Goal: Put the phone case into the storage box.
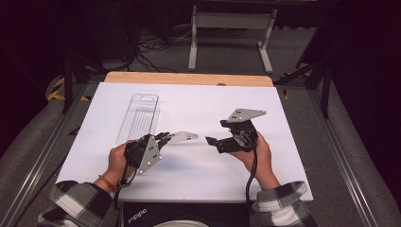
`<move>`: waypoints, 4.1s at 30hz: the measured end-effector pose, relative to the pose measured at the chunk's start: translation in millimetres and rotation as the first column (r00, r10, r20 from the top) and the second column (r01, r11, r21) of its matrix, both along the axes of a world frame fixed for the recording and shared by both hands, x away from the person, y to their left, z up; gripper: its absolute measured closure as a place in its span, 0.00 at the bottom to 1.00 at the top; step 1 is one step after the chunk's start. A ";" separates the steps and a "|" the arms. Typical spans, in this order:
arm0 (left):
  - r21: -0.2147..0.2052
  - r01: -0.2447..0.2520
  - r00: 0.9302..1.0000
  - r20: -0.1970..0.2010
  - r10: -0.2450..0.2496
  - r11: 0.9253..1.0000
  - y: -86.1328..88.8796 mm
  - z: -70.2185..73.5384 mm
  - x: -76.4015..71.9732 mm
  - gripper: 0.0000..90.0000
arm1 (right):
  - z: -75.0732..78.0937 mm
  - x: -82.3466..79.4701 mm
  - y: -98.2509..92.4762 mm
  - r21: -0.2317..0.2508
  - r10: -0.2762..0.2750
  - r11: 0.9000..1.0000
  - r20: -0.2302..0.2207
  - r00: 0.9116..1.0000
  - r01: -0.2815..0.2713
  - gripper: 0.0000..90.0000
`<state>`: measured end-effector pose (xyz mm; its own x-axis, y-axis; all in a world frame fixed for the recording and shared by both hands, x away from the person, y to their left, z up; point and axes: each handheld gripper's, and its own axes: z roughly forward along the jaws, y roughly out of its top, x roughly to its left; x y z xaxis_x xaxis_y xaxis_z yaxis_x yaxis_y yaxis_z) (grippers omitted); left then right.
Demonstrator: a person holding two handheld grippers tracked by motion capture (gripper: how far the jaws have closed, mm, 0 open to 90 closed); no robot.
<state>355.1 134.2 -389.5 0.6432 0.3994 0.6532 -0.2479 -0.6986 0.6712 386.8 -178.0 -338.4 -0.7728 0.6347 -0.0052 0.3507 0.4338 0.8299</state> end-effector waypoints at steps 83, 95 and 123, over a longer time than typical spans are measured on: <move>-0.527 -0.189 0.965 -0.257 0.057 0.829 107.5 22.3 70.3 0.91 | -61.1 -37.1 -35.5 -0.009 -0.108 0.993 0.305 0.946 0.116 0.23; -0.555 -0.251 0.939 -0.338 0.060 0.793 120.3 3.7 123.7 0.91 | -66.8 -29.1 -38.1 -0.004 -0.125 0.991 0.264 0.956 0.131 0.23; -0.500 -0.292 0.909 -0.410 0.073 0.815 111.3 -26.6 185.0 0.91 | -77.5 -21.4 -33.9 -0.045 -0.103 0.992 0.207 0.973 0.115 0.23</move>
<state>540.1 245.5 -416.2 0.6627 0.7481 0.0343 0.1782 -0.2021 0.9630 365.4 -211.9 -415.9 -0.6777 0.7094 -0.1935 0.2249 0.4505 0.8640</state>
